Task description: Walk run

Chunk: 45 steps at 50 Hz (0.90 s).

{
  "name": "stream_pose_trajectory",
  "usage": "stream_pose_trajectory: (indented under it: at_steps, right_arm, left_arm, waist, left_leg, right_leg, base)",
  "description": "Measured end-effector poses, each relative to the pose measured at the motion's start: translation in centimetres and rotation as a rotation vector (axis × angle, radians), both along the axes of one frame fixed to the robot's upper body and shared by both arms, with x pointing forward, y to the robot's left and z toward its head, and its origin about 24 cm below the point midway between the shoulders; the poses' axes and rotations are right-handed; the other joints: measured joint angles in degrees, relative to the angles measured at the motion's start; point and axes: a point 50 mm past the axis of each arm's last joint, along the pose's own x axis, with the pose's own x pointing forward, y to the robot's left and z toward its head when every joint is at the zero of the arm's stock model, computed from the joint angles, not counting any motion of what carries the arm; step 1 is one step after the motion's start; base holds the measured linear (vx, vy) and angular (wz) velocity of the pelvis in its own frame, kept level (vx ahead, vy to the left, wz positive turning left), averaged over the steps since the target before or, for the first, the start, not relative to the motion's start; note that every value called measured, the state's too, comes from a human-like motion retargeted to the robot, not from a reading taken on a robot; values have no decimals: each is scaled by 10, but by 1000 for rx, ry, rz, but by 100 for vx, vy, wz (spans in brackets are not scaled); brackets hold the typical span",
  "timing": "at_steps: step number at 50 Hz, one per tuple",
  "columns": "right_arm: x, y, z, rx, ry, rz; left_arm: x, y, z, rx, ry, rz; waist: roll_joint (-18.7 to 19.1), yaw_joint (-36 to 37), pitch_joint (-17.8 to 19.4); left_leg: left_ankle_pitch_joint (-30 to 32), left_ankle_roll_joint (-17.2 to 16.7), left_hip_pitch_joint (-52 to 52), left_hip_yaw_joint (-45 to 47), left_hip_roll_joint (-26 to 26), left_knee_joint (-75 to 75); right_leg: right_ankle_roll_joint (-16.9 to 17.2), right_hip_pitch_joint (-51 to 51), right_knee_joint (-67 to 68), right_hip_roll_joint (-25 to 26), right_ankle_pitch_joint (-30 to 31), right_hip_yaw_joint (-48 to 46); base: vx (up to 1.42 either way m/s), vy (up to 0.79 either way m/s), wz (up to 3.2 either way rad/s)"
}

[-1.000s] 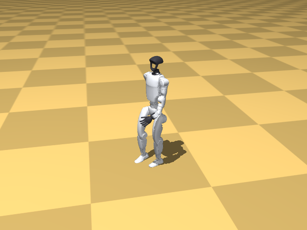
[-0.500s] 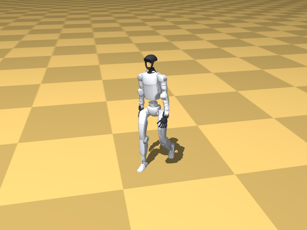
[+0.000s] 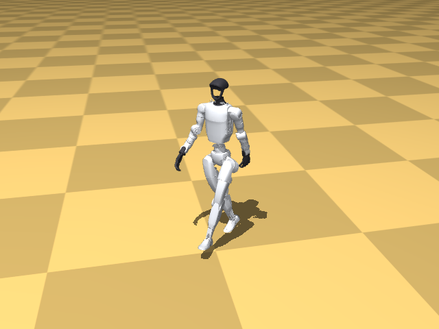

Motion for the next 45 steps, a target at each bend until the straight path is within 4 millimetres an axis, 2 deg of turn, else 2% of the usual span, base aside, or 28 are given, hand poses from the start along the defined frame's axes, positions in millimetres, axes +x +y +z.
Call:
stream_pose_trajectory:
  at_steps: [2, 5, 7, 9, 10, 12, 15, 17, 19, 20, 23, 25, 27, 30, 32, 33, 35, 37, 38, 40, 41, 43, 45]
  right_arm:
    - [-29, 12, -16, 25, 127, 6]
    - [-83, 38, -37, 44, 332, 12]
    - [-115, 51, -42, 43, 415, 7]
    - [-143, 61, -44, 37, 487, 9]
    - [-155, 65, -44, 33, 527, 14]
    - [-179, 76, -45, 39, 605, 19]
    - [-209, 89, -42, 69, 677, -23]
    - [-225, 95, -40, 107, 720, -56]
    - [-241, 98, -37, 142, 774, -77]
    - [-248, 99, -35, 156, 799, -84]
    - [-258, 98, -33, 172, 845, -103]
    - [-260, 98, -33, 169, 859, -125]
    - [-260, 99, -33, 167, 859, -159]
    - [-256, 99, -34, 172, 844, -214]
    - [-252, 98, -35, 184, 834, -250]
    - [-250, 98, -35, 192, 831, -264]
    - [-246, 97, -36, 205, 826, -287]
    - [-243, 94, -37, 208, 823, -295]
    - [-242, 92, -37, 206, 822, -292]
    - [-234, 86, -38, 195, 808, -285]
    - [-225, 82, -40, 182, 789, -262]
    - [-204, 74, -43, 152, 736, -210]
    - [-176, 66, -46, 124, 660, -165]
  left_arm:
    - [-1, 3, 0, -6, 11, -20]
    - [12, 15, -5, 15, -8, -25]
    - [36, 27, -13, 64, -67, -32]
    - [69, 39, -22, 124, -151, -23]
    - [88, 44, -26, 150, -201, -11]
    - [130, 54, -31, 172, -317, 9]
    - [194, 61, -32, 156, -523, 4]
    - [234, 65, -27, 133, -672, -27]
    - [268, 70, -18, 117, -814, -66]
    - [283, 73, -12, 114, -880, -90]
    - [321, 88, 7, 136, -1038, -160]
    - [337, 98, 18, 167, -1102, -199]
    - [345, 107, 24, 202, -1129, -219]
    - [341, 114, 24, 244, -1115, -208]
    - [330, 115, 18, 249, -1075, -187]
    - [322, 114, 14, 244, -1047, -178]
    - [301, 110, 4, 223, -967, -164]
    - [269, 102, -9, 194, -851, -156]
    - [250, 97, -15, 183, -783, -149]
    - [212, 83, -24, 164, -654, -132]
    - [195, 79, -27, 162, -603, -112]
    - [163, 73, -28, 151, -510, -76]
    - [139, 68, -28, 121, -433, -65]
  waist:
    - [-12, 5, -14]
    - [-27, -5, -26]
    - [-13, -24, -24]
    - [-10, -36, -17]
    - [-12, -40, -13]
    - [18, -35, -18]
    - [44, -69, -15]
    - [58, -107, -11]
    - [61, -135, -8]
    - [61, -147, -6]
    - [50, -168, 5]
    - [47, -178, 14]
    - [51, -188, 19]
    - [63, -192, 19]
    - [72, -194, 14]
    - [77, -200, 12]
    - [84, -219, 7]
    - [94, -238, 1]
    - [97, -231, -5]
    - [99, -231, -4]
    - [87, -226, -1]
    - [61, -220, 3]
    - [50, -224, 3]
  left_leg:
    - [27, 4, 4, -43, -15, 10]
    - [30, 19, 7, -78, -23, 45]
    - [11, 36, 37, -96, -22, 47]
    - [-10, 39, 71, -103, -27, 45]
    - [-20, 37, 84, -105, -32, 45]
    - [-30, 28, 102, -108, 4, 36]
    - [-41, 20, 143, -118, 10, 18]
    - [-49, 14, 163, -141, 9, 11]
    - [-59, 7, 187, -145, 2, 3]
    - [-64, 3, 200, -144, -2, -1]
    - [-83, -5, 246, -142, -24, -12]
    - [-94, -13, 276, -138, -32, -16]
    - [-102, -27, 302, -135, -28, -16]
    - [-108, -54, 332, -120, -14, -14]
    - [-105, -75, 345, -114, -5, -5]
    - [-97, -87, 350, -116, 1, 2]
    - [-68, -115, 361, -130, 9, 23]
    - [-1, -152, 366, -143, 27, 55]
    - [48, -170, 366, -131, 38, 77]
    - [165, -200, 351, -135, 58, 150]
    - [210, -208, 335, -136, 53, 204]
    - [287, -207, 295, -140, 38, 316]
    - [302, -176, 239, -147, 41, 414]
  right_leg:
    - [30, 5, 21, -14, 60, -16]
    - [101, -3, 84, -21, 200, 1]
    - [145, -29, 167, 14, 271, 17]
    - [175, -74, 287, 28, 288, 11]
    - [186, -98, 343, 26, 288, 8]
    - [152, -130, 338, 45, 261, -3]
    - [101, -193, 357, 23, 157, -46]
    - [94, -231, 334, 15, 92, -47]
    - [111, -258, 279, -9, 55, -44]
    - [123, -269, 244, -23, 48, -41]
    - [126, -294, 138, -59, 47, -29]
    - [122, -310, 73, -72, 32, -19]
    - [115, -327, 11, -79, 28, -25]
    - [122, -341, -76, -75, 22, -50]
    - [94, -334, -85, -79, 31, -117]
    - [59, -331, -71, -76, 44, -133]
    - [51, -320, -46, -93, 65, -213]
    - [39, -307, -39, -74, 97, -151]
    - [29, -300, -29, -65, 91, -119]
    - [10, -282, -4, -67, 73, -111]
    - [-7, -269, 2, -65, 63, -98]
    - [-37, -244, 6, -63, 48, -81]
    - [-54, -224, 5, -57, 32, -72]
  base:
    - [85, -1, -47]
    - [87, -3, 1]
    - [87, -7, 66]
    - [94, -14, 55]
    - [81, -14, 5]
    - [50, -7, -27]
    - [74, -10, 88]
    - [59, -13, 139]
    - [78, -25, 78]
    - [81, -27, 39]
    - [52, -16, 1]
    - [58, -20, -16]
    - [62, -22, -9]
    - [84, -38, -34]
    - [60, -26, -21]
    - [79, -39, 27]
    - [88, -45, 66]
    - [84, -41, 45]
    - [93, -46, -16]
    - [101, -51, -32]
    - [85, -44, -66]
    - [66, -35, -90]
    - [69, -38, -41]
